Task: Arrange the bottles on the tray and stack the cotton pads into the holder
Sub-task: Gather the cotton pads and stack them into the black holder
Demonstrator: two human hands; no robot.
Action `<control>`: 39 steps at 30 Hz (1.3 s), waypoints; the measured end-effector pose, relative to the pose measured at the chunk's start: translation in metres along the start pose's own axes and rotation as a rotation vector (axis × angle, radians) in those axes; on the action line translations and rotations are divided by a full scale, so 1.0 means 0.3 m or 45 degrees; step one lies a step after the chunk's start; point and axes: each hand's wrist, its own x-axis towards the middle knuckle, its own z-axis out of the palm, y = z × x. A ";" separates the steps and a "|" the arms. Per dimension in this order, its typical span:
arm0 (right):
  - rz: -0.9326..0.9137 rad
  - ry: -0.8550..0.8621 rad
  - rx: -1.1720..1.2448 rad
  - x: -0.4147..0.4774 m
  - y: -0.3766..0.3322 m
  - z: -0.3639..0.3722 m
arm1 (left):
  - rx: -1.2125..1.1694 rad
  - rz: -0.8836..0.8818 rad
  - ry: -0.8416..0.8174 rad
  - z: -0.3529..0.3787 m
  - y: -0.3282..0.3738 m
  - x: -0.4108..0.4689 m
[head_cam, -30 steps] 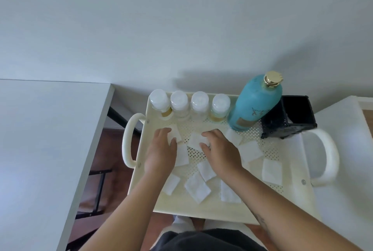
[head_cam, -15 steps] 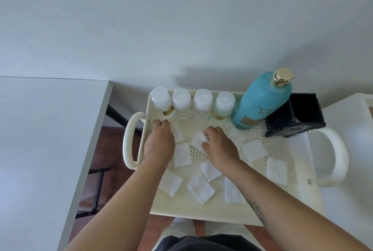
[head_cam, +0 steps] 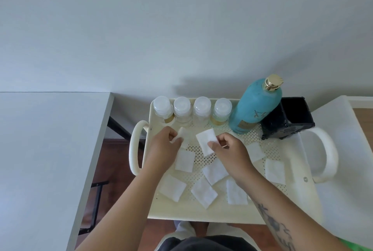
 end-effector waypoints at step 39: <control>-0.365 0.599 -0.669 0.089 -0.006 -0.614 | -0.456 0.182 -0.121 0.220 0.466 -0.243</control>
